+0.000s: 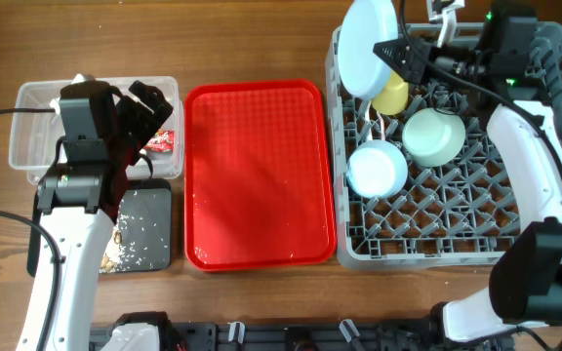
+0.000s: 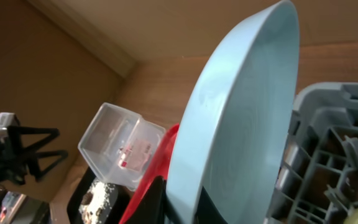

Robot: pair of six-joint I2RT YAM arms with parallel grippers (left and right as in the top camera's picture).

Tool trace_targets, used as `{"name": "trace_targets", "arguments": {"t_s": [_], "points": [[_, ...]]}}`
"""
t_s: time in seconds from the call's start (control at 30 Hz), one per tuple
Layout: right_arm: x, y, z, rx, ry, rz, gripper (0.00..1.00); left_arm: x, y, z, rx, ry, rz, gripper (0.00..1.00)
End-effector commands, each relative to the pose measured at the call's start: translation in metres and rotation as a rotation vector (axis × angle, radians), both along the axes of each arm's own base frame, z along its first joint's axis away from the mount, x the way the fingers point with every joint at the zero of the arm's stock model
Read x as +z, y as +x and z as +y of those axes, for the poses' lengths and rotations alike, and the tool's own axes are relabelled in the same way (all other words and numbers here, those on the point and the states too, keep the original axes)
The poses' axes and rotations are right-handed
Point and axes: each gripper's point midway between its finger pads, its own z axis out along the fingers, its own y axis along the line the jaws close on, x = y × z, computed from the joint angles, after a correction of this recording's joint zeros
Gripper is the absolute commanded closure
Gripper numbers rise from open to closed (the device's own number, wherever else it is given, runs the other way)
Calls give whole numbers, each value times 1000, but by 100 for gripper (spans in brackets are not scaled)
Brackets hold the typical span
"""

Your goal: Sort waste into correct bins and load items into the dishwasher rack

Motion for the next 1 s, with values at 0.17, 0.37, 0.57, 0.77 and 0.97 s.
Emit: {"name": "trace_targets", "arguments": {"t_s": [0.17,0.37,0.57,0.77,0.97], "points": [[-58,15,-5,2,-31,96,96,5,2,2,4,-1,-13,0],[-81,20,-20,-83,-129,140,96,5,2,2,4,-1,-13,0],[-110,14,-35,-81,-294,143,60,5,2,2,4,-1,-13,0],[-101,19,-59,-137,-290,128,29,5,2,2,4,-1,-13,0],[-50,14,-96,-273,-357,37,20,5,2,2,4,-1,-13,0]]}}
